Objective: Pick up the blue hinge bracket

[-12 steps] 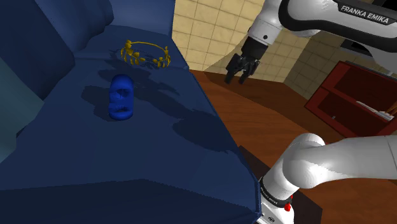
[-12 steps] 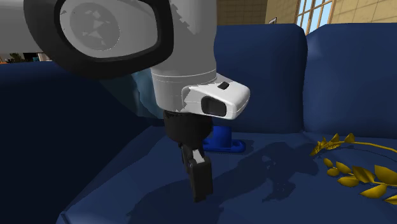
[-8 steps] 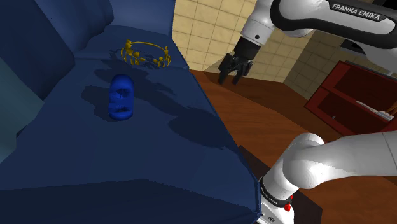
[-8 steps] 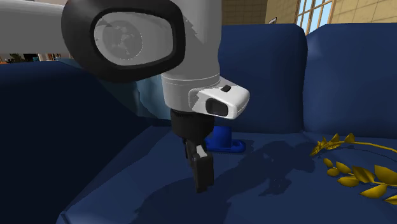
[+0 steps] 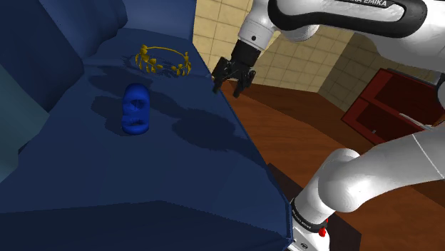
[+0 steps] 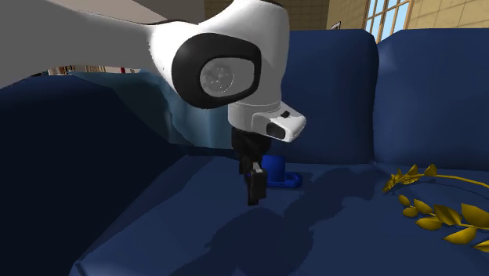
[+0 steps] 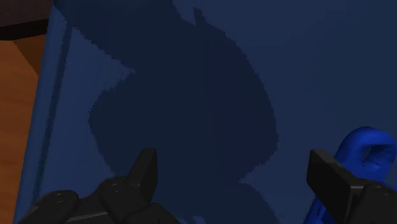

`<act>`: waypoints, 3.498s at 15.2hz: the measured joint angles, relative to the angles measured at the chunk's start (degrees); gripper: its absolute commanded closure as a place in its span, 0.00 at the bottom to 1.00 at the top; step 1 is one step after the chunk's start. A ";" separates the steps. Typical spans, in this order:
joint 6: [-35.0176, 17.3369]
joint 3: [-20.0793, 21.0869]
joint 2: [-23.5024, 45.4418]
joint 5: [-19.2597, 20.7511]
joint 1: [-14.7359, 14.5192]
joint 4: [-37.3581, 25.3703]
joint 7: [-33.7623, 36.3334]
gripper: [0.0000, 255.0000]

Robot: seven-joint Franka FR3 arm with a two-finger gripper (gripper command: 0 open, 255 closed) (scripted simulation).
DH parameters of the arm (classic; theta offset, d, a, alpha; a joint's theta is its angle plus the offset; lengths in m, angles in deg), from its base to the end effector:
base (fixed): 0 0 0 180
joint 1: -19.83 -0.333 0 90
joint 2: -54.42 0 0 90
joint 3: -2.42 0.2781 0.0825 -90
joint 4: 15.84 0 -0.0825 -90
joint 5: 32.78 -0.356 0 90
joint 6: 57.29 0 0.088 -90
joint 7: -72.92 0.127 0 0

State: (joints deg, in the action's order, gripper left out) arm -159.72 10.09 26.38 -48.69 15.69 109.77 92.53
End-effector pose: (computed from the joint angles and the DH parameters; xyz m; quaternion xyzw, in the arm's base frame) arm 0.3904 0.1175 0.5333 -0.9888 0.0982 -0.0118 0.1122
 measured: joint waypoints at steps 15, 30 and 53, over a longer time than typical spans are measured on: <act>-7.84 7.27 27.98 -7.01 -4.14 -22.78 14.00 0.00; -13.52 8.62 37.53 -8.03 -5.80 -27.61 15.97 1.00; -4.07 8.44 37.43 -6.57 -5.66 -37.56 19.96 1.00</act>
State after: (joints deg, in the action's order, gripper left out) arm -163.79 18.53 63.82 -55.26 10.02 72.21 112.49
